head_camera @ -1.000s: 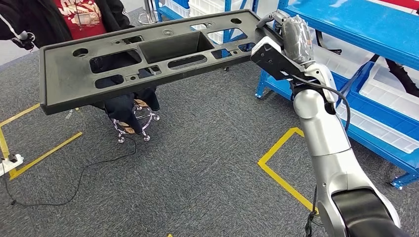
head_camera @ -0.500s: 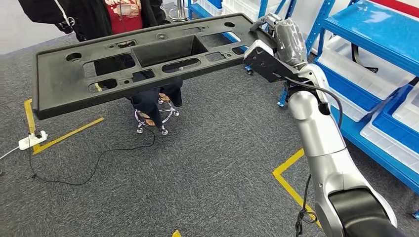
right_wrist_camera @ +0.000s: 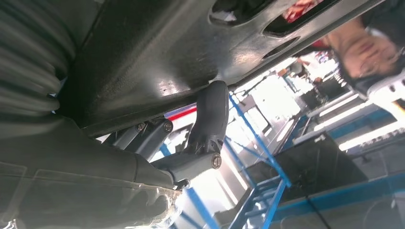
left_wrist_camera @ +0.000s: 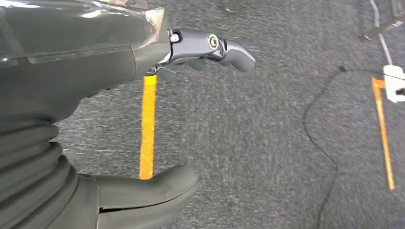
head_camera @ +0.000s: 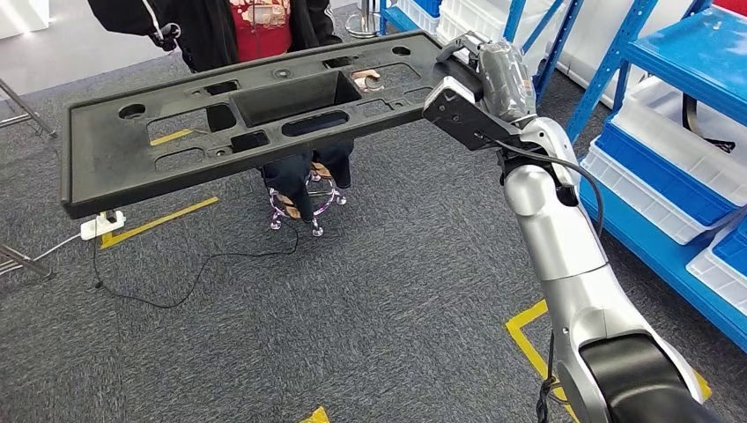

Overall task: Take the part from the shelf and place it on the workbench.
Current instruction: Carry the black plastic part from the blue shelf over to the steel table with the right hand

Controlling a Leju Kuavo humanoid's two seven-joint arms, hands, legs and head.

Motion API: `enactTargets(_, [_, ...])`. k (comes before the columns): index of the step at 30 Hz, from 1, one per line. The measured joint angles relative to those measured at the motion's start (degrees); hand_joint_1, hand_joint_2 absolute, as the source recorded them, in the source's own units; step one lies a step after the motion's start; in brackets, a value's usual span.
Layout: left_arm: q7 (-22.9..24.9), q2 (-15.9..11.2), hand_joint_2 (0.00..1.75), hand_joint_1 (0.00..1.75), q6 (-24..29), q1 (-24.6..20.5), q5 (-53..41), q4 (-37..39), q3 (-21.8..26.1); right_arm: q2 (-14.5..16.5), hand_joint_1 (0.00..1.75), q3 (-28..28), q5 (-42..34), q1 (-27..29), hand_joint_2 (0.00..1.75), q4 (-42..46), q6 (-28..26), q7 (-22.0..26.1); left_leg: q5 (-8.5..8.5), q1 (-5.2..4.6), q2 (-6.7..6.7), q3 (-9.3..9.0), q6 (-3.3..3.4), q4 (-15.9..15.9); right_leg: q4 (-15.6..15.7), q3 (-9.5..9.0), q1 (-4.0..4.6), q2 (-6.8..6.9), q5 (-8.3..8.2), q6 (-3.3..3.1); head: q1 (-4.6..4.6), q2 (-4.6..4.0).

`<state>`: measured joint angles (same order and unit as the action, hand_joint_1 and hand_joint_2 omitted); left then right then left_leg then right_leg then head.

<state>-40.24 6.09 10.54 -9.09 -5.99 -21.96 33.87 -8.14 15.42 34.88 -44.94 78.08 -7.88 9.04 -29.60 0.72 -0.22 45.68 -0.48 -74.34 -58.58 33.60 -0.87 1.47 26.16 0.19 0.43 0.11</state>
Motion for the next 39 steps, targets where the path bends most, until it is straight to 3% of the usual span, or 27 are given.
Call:
enactTargets(1, [0.00, -0.01, 1.75, 0.00, 0.00, 0.04, 0.00, 0.09, -0.03, 0.11, 1.75, 0.06, 0.02, 0.06, 1.75, -0.15, -0.03, 0.03, 0.97, -0.02, 0.08, -0.42, 0.16, 0.95, 0.00, -0.05, 0.14, 0.49, 0.06, -0.08, -0.01, 0.00])
enactTargets(2, [0.00, -0.05, 1.75, 0.00, 0.00, 0.05, 0.00, 0.14, -0.04, 0.22, 1.75, 0.10, 0.04, 0.07, 1.75, -0.25, -0.06, 0.06, 2.69, -0.09, 0.37, -2.05, 0.44, 4.10, 0.00, -0.13, 0.25, 0.98, 0.14, -0.15, 0.00, 0.00])
enactTargets(4, [0.00, -0.18, 1.75, 0.00, 0.00, -0.06, 0.00, 0.17, -0.07, 0.37, 1.75, 0.15, 0.05, -0.03, 1.75, -0.35, -0.11, 0.12, 5.48, -0.61, 2.19, -6.26, 1.23, 11.90, 0.01, -0.33, 0.60, 1.86, 0.36, -0.07, 0.02, 0.00])
enactTargets(6, [0.00, -0.29, 1.75, 0.00, 0.00, -0.22, 0.00, 0.18, -0.09, 0.44, 1.75, 0.19, 0.09, -0.09, 1.75, -0.45, -0.22, 0.16, 6.06, -1.33, 3.27, -8.18, 1.82, 15.54, 0.06, -0.43, 0.82, 2.71, 0.60, 0.28, 0.05, 0.00])
enactTargets(8, [0.00, -0.39, 1.75, 0.00, 0.01, -0.26, 0.00, 0.19, -0.10, 0.55, 1.75, 0.25, 0.15, -0.08, 1.75, -0.59, -0.35, 0.21, 6.13, -1.63, 2.32, -8.38, 2.26, 15.96, 0.21, -0.59, 0.89, 3.59, 0.80, 0.73, 0.05, 0.00])
enactTargets(9, [0.00, -0.37, 1.75, 0.00, 0.01, -0.24, -0.01, 0.20, -0.12, 0.56, 1.75, 0.25, 0.21, -0.05, 1.75, -0.62, -0.42, 0.24, 6.35, -1.56, 1.82, -8.72, 2.52, 16.37, -0.04, -0.50, 0.87, 3.35, 1.06, 0.96, 0.08, -0.01])
enactTargets(11, [0.00, -0.31, 1.75, 0.00, 0.06, -0.36, -0.04, 0.25, -0.24, 0.47, 1.75, 0.21, 0.37, 0.04, 1.75, -0.63, -0.58, 0.32, 6.87, -1.21, 0.87, -9.47, 3.15, 17.18, -3.34, 1.00, 0.79, 1.28, 2.69, 1.08, 0.15, -0.01])
enactTargets(13, [0.00, -0.22, 1.75, 0.00, 0.10, -0.55, -0.08, 0.34, -0.39, 0.26, 1.75, 0.15, 0.46, 0.35, 1.75, -0.64, -0.68, 0.38, 7.02, -1.04, -0.32, -9.60, 3.44, 17.36, -10.72, 4.75, 0.49, -0.84, 5.50, 0.89, 0.23, 0.00])
enactTargets(15, [0.00, -0.15, 1.75, 0.00, 0.10, -0.58, -0.09, 0.57, -0.48, 0.11, 1.75, 0.10, 0.47, 0.76, 1.75, -0.71, -0.69, 0.39, 7.00, -1.03, -1.68, -9.60, 3.44, 17.34, -15.84, 7.74, 0.26, -1.26, 6.68, 1.30, 0.27, 0.00])
enactTargets(16, [0.00, -0.13, 1.75, 0.00, 0.11, -0.56, -0.09, 0.71, -0.49, 0.07, 1.75, 0.07, 0.47, 0.88, 1.75, -0.75, -0.69, 0.39, 6.98, -0.99, -2.37, -9.60, 3.39, 17.28, -15.24, 7.74, 0.13, -1.31, 5.90, 1.82, 0.27, 0.00])
enactTargets(17, [0.00, -0.12, 1.75, 0.00, 0.11, -0.56, -0.09, 0.85, -0.51, 0.02, 1.75, 0.03, 0.47, 0.94, 1.75, -0.79, -0.69, 0.38, 6.92, -0.90, -3.06, -9.60, 3.28, 17.15, -12.41, 6.59, -0.07, -1.43, 4.36, 2.45, 0.26, 0.00])
enactTargets(19, [0.00, -0.13, 1.75, 0.00, 0.20, -0.57, -0.09, 0.99, -0.55, -0.12, 1.75, -0.07, 0.46, 0.99, 1.75, -0.81, -0.69, 0.39, 6.63, -0.78, -4.36, -9.41, 2.78, 16.59, -4.42, 2.87, -0.55, -2.64, 1.13, 3.39, 0.27, 0.00])
enactTargets(21, [0.00, -0.17, 1.75, 0.00, 0.35, -0.48, -0.05, 1.07, -0.55, -0.28, 1.75, -0.14, 0.40, 1.08, 1.75, -0.81, -0.70, 0.46, 6.46, -0.78, -5.31, -8.98, 2.12, 16.12, -0.45, 0.90, -0.65, -3.45, -0.10, 3.11, 0.25, 0.00])
enactTargets(23, [0.00, -0.22, 1.75, 0.00, 0.49, -0.15, 0.10, 1.13, -0.54, -0.38, 1.75, -0.13, 0.17, 1.12, 1.75, -0.80, -0.70, 0.64, 6.63, -0.66, -5.98, -8.67, 1.53, 16.19, -0.24, 0.78, -0.45, -2.82, -0.23, 2.23, 0.22, 0.00])
enactTargets(24, [0.00, -0.23, 1.75, 0.00, 0.56, 0.07, 0.25, 1.15, -0.54, -0.40, 1.75, -0.10, -0.01, 1.04, 1.75, -0.81, -0.68, 0.76, 6.52, -0.59, -5.77, -8.46, 1.26, 16.06, -0.15, 0.68, -0.47, -2.45, -0.33, 1.85, 0.21, 0.00])
enactTargets(26, [0.00, -0.25, 1.75, 0.00, 0.75, 0.27, 0.55, 1.17, -0.55, -0.44, 1.75, -0.06, -0.35, 0.68, 1.75, -0.81, -0.62, 1.04, 4.83, -0.57, -3.64, -7.11, 0.73, 13.38, 0.09, 0.36, -0.57, -1.67, -0.39, 0.96, 0.05, 0.00])
enactTargets(28, [0.00, -0.25, 1.75, 0.00, 0.86, 0.24, 0.89, 1.18, -0.55, -0.48, 1.75, 0.04, -0.64, 0.13, 1.75, -0.82, -0.52, 1.20, 1.45, -0.40, -1.02, -3.69, 0.27, 6.34, 0.13, 0.16, -0.29, -0.84, -0.20, 0.32, -0.13, 0.00])
enactTargets(29, [0.00, -0.25, 1.75, 0.00, 0.87, 0.24, 1.10, 1.20, -0.54, -0.49, 1.75, 0.13, -0.78, -0.19, 1.75, -0.84, -0.45, 1.21, 0.07, -0.25, -0.45, -1.77, 0.12, 2.60, 0.13, 0.12, -0.10, -0.39, -0.13, 0.15, -0.13, 0.00])
enactTargets(30, [0.00, -0.22, 1.75, 0.00, 0.87, 0.28, 1.31, 1.22, -0.54, -0.49, 1.75, 0.24, -0.95, -0.50, 1.75, -0.86, -0.35, 1.20, -0.51, -0.15, -0.20, -0.44, 0.06, 0.20, 0.12, 0.10, 0.06, 0.10, -0.06, 0.06, -0.14, 0.00])
enactTargets(31, [0.00, -0.19, 1.75, 0.00, 0.89, 0.33, 1.50, 1.24, -0.54, -0.45, 1.75, 0.37, -1.10, -0.83, 1.75, -0.89, -0.25, 1.19, -0.09, -0.11, -0.06, -0.13, 0.10, -0.14, 0.12, 0.05, 0.18, 0.59, 0.00, -0.02, -0.14, 0.00])
enactTargets(32, [0.00, -0.17, 1.75, 0.00, 0.90, 0.36, 1.65, 1.26, -0.54, -0.41, 1.75, 0.51, -1.22, -1.17, 1.75, -0.91, -0.16, 1.16, 1.29, -0.11, 0.16, -1.08, 0.24, 1.85, 0.12, -0.04, 0.28, 1.06, 0.07, -0.09, -0.14, 0.00])
enactTargets(35, [0.00, -0.28, 1.75, 0.00, 0.94, 0.25, 1.86, 1.25, -0.54, -0.33, 1.75, 0.84, -1.40, -2.28, 1.75, -0.94, -0.07, 1.10, 5.57, -0.75, 2.60, -7.10, 1.13, 12.88, 0.09, -0.41, 0.72, 2.40, 0.48, 0.07, -0.10, 0.00])
enactTargets(37, [0.00, -0.35, 1.75, 0.00, 0.95, 0.17, 1.92, 1.24, -0.54, -0.34, 1.75, 0.97, -1.46, -2.75, 1.75, -1.02, -0.03, 1.04, 5.82, -1.40, 3.22, -8.56, 1.68, 15.46, 0.10, -0.49, 0.98, 3.32, 0.72, 0.48, -0.05, 0.00])
enactTargets(39, [0.00, -0.43, 1.75, 0.00, 0.97, 0.26, 2.10, 1.23, -0.54, -0.27, 1.75, 1.15, -1.49, -2.92, 1.75, -1.11, 0.02, 0.93, 6.16, -1.47, 2.03, -8.80, 2.36, 15.97, 0.11, -0.48, 1.02, 4.08, 0.97, 0.97, -0.04, 0.00])
